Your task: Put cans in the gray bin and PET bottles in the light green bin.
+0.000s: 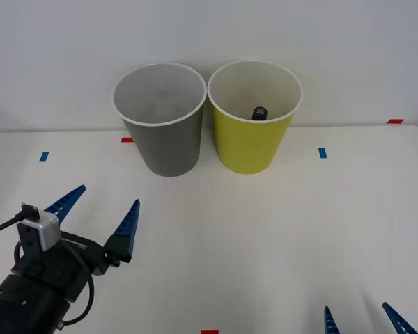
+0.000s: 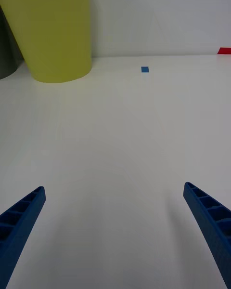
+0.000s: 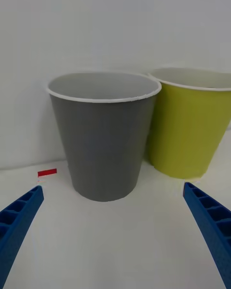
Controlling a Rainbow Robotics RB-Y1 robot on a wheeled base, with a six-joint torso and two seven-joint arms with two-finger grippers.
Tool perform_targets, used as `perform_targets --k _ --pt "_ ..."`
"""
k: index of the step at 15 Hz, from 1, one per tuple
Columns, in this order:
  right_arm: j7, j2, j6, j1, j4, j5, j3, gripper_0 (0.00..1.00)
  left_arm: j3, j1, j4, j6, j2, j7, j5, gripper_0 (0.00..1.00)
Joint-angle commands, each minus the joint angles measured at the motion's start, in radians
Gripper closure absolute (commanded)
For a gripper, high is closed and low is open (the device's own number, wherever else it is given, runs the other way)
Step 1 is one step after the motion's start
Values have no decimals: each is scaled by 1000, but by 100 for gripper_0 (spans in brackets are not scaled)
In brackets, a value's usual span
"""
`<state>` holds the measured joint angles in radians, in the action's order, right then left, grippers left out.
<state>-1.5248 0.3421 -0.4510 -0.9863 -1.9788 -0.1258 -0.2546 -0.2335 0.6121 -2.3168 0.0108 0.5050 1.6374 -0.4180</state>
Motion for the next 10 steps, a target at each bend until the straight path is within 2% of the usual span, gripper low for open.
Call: perform_targets --k 1,4,5,10 --pt "0 0 0 0 0 0 0 0 -12 32 111 110 3 -62 48 0" --pt "0 0 0 0 0 0 0 0 -21 101 175 204 1 -73 39 0" --pt "0 0 0 0 0 0 0 0 -29 124 183 209 -28 -76 47 0" --pt "0 0 0 0 0 0 0 0 -4 213 247 255 -121 -103 194 0"
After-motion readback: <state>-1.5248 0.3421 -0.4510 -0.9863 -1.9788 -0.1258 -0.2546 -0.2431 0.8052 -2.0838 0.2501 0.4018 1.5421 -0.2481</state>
